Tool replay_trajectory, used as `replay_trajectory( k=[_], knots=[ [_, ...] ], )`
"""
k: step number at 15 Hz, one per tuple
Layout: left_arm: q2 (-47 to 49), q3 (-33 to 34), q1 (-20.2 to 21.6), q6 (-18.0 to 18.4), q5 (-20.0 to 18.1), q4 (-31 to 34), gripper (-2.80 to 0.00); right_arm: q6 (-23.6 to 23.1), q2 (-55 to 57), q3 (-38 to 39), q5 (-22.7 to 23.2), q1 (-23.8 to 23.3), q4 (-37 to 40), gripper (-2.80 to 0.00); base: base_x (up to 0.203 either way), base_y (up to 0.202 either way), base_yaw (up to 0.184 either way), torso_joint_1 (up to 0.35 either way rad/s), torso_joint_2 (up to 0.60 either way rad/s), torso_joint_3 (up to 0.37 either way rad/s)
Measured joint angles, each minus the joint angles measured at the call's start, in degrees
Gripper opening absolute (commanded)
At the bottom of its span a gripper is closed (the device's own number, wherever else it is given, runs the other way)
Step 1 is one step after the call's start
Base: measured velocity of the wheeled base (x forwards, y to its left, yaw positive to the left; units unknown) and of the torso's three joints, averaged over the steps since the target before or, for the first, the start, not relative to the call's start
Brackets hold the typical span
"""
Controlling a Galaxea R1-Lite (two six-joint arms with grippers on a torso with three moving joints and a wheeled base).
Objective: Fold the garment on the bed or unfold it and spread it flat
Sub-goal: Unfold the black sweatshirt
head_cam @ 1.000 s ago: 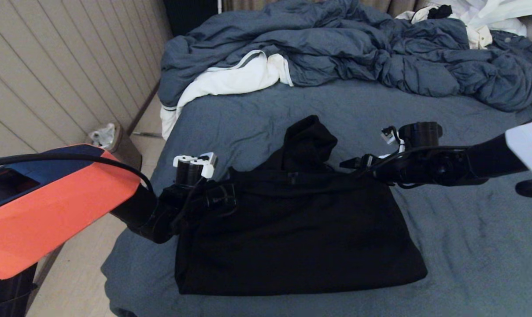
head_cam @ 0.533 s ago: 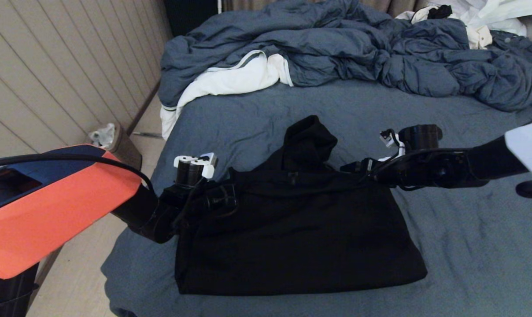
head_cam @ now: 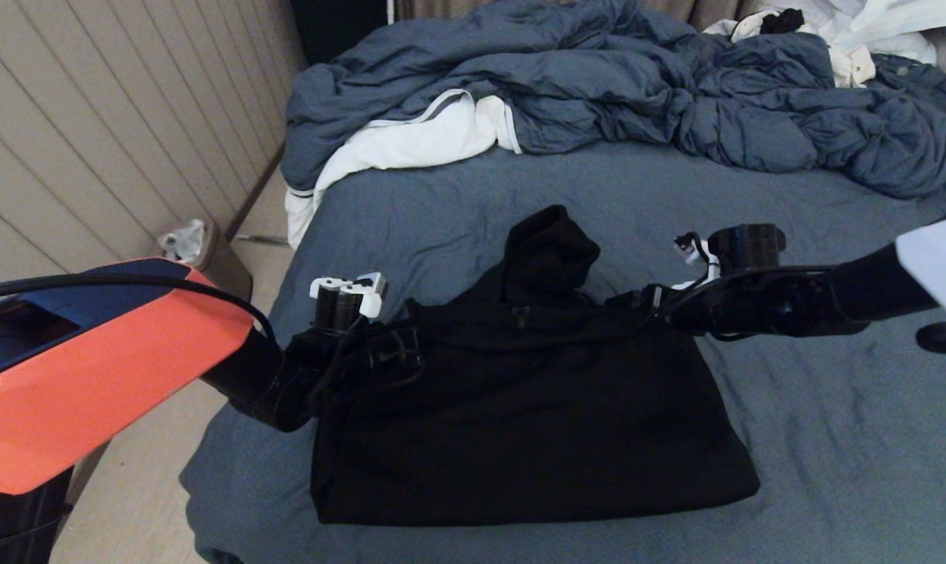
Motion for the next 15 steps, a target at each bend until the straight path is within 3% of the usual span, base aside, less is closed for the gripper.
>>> replay_trajectory(
  k=[2, 6, 15],
  knots=[
    [0.16, -0.02, 0.0, 0.0, 0.0, 0.0, -2.8, -0.88, -0.3, -0.01, 0.0, -0.43, 0.22, 0.0, 0.0, 0.0, 0.0, 0.0, 0.0, 0.0],
    [0.45, -0.11, 0.0, 0.0, 0.0, 0.0, -2.8, -8.34, -0.61, 0.15, 0.06, -1.17, 4.63, 0.0, 0.0, 0.0, 0.0, 0.0, 0.0, 0.0],
    [0.9, -0.2, 0.0, 0.02, -0.02, 0.09, -2.8, -8.63, -0.41, 0.21, 0.05, -1.11, 4.63, 0.0, 0.0, 0.0, 0.0, 0.0, 0.0, 0.0]
  ],
)
